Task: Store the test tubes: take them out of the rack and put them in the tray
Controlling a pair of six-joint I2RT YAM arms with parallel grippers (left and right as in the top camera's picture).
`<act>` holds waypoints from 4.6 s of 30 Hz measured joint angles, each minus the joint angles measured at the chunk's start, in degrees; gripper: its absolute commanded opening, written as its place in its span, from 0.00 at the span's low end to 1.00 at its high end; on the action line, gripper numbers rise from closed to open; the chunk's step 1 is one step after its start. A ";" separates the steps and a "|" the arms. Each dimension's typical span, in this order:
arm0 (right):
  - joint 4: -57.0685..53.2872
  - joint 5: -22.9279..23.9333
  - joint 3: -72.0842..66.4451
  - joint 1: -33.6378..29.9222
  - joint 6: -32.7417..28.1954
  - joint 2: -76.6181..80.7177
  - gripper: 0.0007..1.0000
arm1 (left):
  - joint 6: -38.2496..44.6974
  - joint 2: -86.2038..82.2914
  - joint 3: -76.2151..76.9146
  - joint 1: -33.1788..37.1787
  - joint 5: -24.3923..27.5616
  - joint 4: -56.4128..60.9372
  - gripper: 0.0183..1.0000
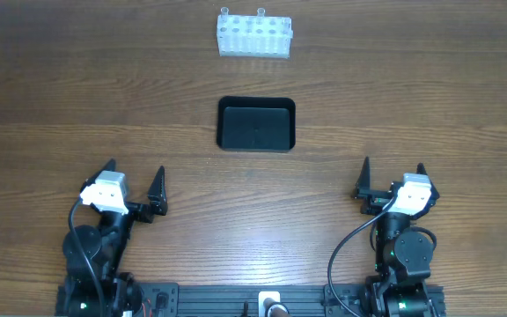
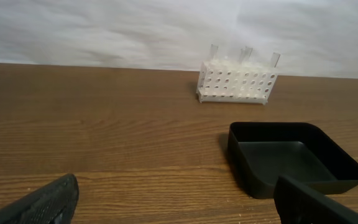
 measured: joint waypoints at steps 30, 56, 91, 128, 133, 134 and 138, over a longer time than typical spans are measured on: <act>0.00 0.00 0.00 0.00 -0.02 0.00 0.99 | 0.00 0.00 0.00 0.00 0.02 0.00 1.00; 0.00 0.00 0.00 0.00 -0.02 0.00 0.99 | 0.00 0.00 0.00 0.00 0.02 0.00 1.00; 0.13 -0.17 -0.04 0.00 -0.02 0.00 0.99 | 0.02 22.67 0.00 -1.09 -2.47 37.88 1.00; 0.13 -0.17 -0.09 0.00 -0.04 0.00 0.99 | 0.02 118.14 89.22 -17.33 -13.99 3.63 1.00; 0.13 -0.17 -0.09 0.00 -0.02 0.00 0.99 | 0.02 124.65 98.40 -18.12 -15.72 1.49 1.00; 0.13 -0.17 -0.09 0.00 -0.02 0.00 0.99 | 0.02 125.68 99.65 -18.23 -15.85 1.44 1.00; 0.13 -0.17 -0.09 0.00 0.00 0.00 0.99 | 0.02 128.91 102.64 -18.45 -16.17 1.88 1.00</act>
